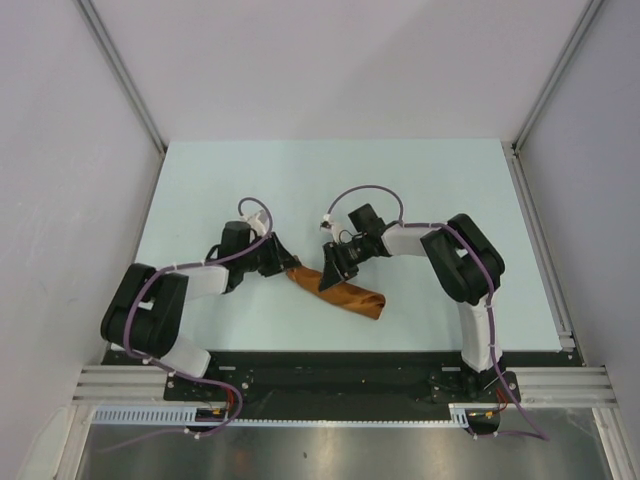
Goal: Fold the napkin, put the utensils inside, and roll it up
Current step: Roll the napkin with the utensil
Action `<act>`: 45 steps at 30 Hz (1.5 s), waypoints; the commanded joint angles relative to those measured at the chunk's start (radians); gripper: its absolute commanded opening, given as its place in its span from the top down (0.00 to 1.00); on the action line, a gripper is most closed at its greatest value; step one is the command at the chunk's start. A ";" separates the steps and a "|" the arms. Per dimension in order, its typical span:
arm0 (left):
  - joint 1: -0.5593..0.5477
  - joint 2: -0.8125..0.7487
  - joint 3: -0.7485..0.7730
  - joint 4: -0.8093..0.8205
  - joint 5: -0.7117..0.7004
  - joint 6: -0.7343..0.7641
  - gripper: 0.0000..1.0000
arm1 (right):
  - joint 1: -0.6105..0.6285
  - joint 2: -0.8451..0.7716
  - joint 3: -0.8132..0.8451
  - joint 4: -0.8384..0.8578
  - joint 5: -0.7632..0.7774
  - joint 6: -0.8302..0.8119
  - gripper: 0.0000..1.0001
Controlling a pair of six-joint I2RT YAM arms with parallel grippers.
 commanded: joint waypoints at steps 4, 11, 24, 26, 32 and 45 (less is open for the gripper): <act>-0.007 0.058 0.041 0.073 0.015 -0.019 0.88 | 0.004 0.012 -0.009 -0.148 0.218 -0.060 0.35; -0.009 0.110 0.084 0.016 0.009 0.000 1.00 | 0.024 -0.258 -0.023 -0.131 0.537 -0.020 0.21; -0.007 0.162 0.121 -0.006 0.019 0.000 1.00 | 0.368 -0.429 -0.144 0.024 1.089 -0.270 0.19; -0.007 0.165 0.124 -0.006 0.019 -0.002 1.00 | 0.409 -0.406 -0.153 0.045 1.131 -0.304 0.19; -0.007 0.169 0.133 -0.010 0.022 -0.002 1.00 | 0.455 -0.338 -0.155 0.078 1.159 -0.362 0.20; -0.007 0.141 0.146 -0.004 0.039 -0.008 0.74 | 0.396 -0.216 -0.107 0.012 1.140 -0.322 0.28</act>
